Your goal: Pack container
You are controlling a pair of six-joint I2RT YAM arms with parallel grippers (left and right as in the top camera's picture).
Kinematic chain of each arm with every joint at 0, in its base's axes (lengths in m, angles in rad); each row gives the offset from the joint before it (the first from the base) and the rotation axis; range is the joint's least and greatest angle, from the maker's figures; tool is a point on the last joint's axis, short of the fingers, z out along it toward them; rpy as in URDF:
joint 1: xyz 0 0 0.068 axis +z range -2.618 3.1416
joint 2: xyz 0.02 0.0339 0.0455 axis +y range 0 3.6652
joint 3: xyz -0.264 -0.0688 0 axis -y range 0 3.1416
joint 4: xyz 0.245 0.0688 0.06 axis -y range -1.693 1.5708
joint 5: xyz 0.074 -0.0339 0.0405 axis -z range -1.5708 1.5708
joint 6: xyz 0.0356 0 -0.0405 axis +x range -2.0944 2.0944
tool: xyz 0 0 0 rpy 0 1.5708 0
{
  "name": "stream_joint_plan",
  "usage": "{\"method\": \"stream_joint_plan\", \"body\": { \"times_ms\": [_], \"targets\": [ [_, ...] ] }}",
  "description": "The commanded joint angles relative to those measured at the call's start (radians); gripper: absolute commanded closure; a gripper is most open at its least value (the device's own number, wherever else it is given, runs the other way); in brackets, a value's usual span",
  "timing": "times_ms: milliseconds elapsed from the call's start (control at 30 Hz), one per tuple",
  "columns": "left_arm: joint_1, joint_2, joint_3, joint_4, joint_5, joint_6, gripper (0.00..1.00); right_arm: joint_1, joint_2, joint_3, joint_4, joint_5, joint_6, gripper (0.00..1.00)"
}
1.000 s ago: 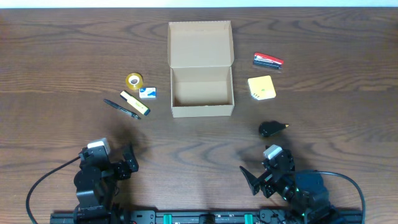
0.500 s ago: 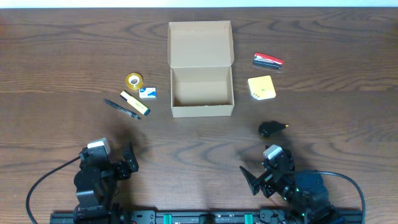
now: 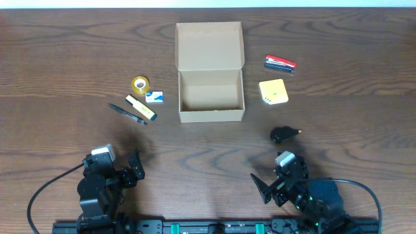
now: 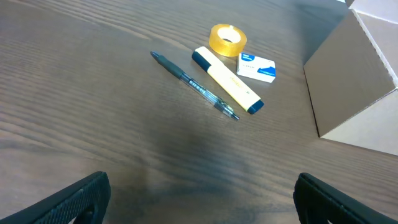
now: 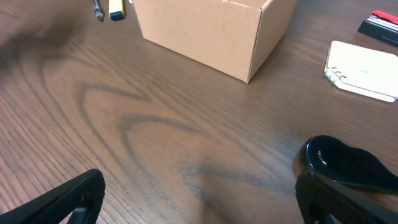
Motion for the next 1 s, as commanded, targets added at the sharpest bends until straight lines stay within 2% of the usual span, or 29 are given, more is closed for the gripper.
{"method": "stream_joint_plan", "body": {
  "times_ms": [0,400,600,767,867,967],
  "targets": [
    [-0.004,-0.008,-0.007,0.000,0.003,0.000,0.05,0.010,-0.009,-0.006,0.002,0.011,0.017,0.01],
    [-0.004,-0.008,-0.007,0.000,0.004,0.000,0.05,0.010,-0.009,-0.006,0.003,0.019,0.012,0.01],
    [-0.004,-0.008,-0.007,0.000,0.004,0.000,0.05,0.010,-0.009,-0.006,0.075,0.032,0.024,0.01],
    [-0.004,-0.008,-0.007,0.000,0.004,0.000,0.05,0.010,-0.009,-0.006,0.206,0.032,0.220,0.01],
    [-0.004,-0.008,-0.007,0.000,0.004,0.000,0.05,0.010,-0.009,-0.006,0.266,0.032,0.418,0.01],
    [-0.004,-0.008,-0.007,0.000,0.004,0.000,0.05,0.010,-0.009,-0.006,0.254,0.031,0.682,0.01]
  ]
}}
